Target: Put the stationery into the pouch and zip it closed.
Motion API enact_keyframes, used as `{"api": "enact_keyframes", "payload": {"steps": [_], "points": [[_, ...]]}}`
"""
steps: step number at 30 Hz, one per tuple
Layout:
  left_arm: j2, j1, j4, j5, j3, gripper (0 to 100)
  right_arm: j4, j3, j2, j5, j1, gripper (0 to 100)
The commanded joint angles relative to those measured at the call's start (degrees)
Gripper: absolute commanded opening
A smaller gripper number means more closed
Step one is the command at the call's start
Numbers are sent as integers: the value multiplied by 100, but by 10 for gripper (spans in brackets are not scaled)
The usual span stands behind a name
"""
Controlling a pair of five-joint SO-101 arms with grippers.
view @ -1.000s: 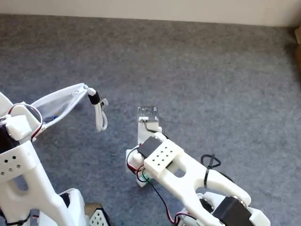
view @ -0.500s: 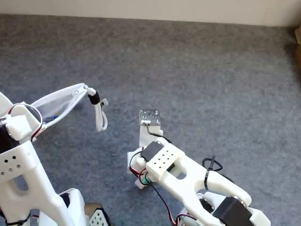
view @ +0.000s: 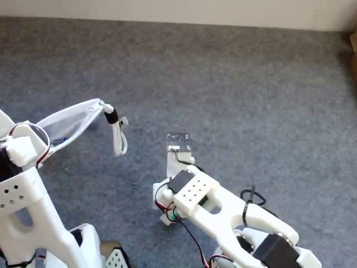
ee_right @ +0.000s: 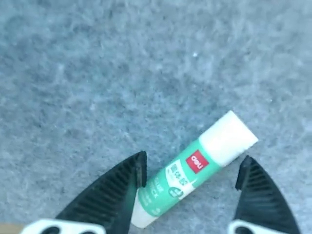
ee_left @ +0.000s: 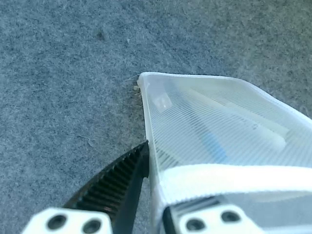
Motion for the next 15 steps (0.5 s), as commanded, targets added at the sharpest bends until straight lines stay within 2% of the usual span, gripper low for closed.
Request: {"api": "enact_keyframes", "payload": {"steps": [1,5,10,15], "points": [[40,101,-26,26,48,6,-75,-66,-224,-35,312,272],[40,101,-26,26,48,6,-330,-40,-224,-35,629,271],[40,101,-26,26,48,6,-453,-31,-163,-62,629,271],[40,101,-26,26,48,6,-444,-84,716,-62,646,271]]}}
